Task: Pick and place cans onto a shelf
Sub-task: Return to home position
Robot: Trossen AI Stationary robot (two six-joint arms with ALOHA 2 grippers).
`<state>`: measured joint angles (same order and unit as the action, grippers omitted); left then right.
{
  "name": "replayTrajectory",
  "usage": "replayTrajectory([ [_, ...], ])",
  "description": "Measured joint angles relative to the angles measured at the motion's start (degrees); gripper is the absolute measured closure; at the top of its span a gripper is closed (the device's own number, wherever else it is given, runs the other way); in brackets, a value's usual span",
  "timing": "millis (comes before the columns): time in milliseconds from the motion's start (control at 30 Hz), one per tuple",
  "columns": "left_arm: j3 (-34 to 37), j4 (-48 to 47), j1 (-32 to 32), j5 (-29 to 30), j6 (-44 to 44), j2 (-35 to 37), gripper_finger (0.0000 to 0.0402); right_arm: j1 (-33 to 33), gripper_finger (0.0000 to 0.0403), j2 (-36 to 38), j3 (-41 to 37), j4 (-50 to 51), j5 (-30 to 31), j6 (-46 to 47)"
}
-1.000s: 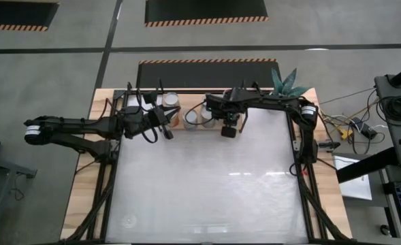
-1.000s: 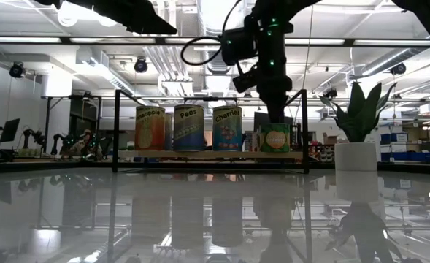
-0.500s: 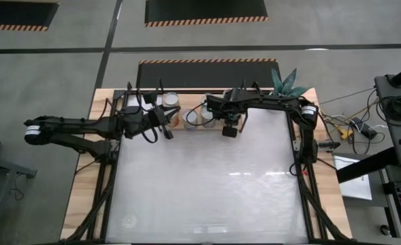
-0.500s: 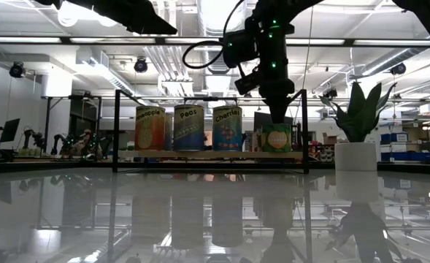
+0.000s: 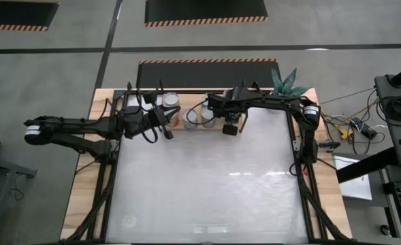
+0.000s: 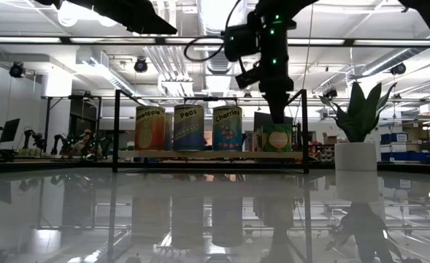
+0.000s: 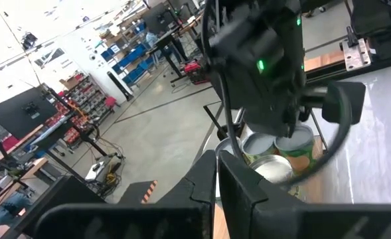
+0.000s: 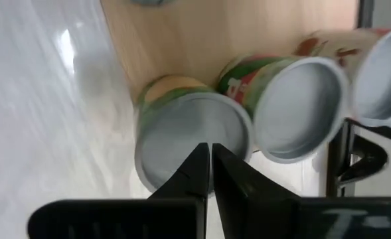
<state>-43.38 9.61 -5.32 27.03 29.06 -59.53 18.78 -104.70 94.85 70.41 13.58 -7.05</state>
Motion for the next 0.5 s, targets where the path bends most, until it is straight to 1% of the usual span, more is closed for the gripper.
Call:
replayTrajectory([
  [167, 0.0, 0.0, 0.0, 0.0, 0.0, 0.0, 0.0402, -0.8, 0.0394, 3.7, -0.1, -1.5, 0.0, 1.2],
  [200, 0.0, -0.1, 0.0, 0.0, 0.0, 0.0, 0.0402, -1.2, 0.0394, 5.1, -0.8, -3.4, -0.1, 1.4],
  [300, 0.0, -2.2, 0.3, 0.0, -0.8, 0.6, 0.0402, -3.4, 0.0394, 10.6, -5.4, -13.5, -2.4, 0.2],
  [400, 0.0, -8.0, 1.1, -1.1, -2.9, 2.5, 0.0402, -6.3, 0.0394, 17.3, -13.5, -26.8, -5.8, -2.0],
  [433, 0.0, -10.9, 1.6, -1.9, -3.8, 3.6, 0.0402, -7.3, 0.0394, 19.5, -16.4, -31.2, -6.1, -3.2],
  [500, 0.0, -17.4, 2.5, -5.9, -6.0, 6.2, 0.0402, -9.3, 0.0394, 24.4, -22.8, -39.8, -6.4, -5.0],
])
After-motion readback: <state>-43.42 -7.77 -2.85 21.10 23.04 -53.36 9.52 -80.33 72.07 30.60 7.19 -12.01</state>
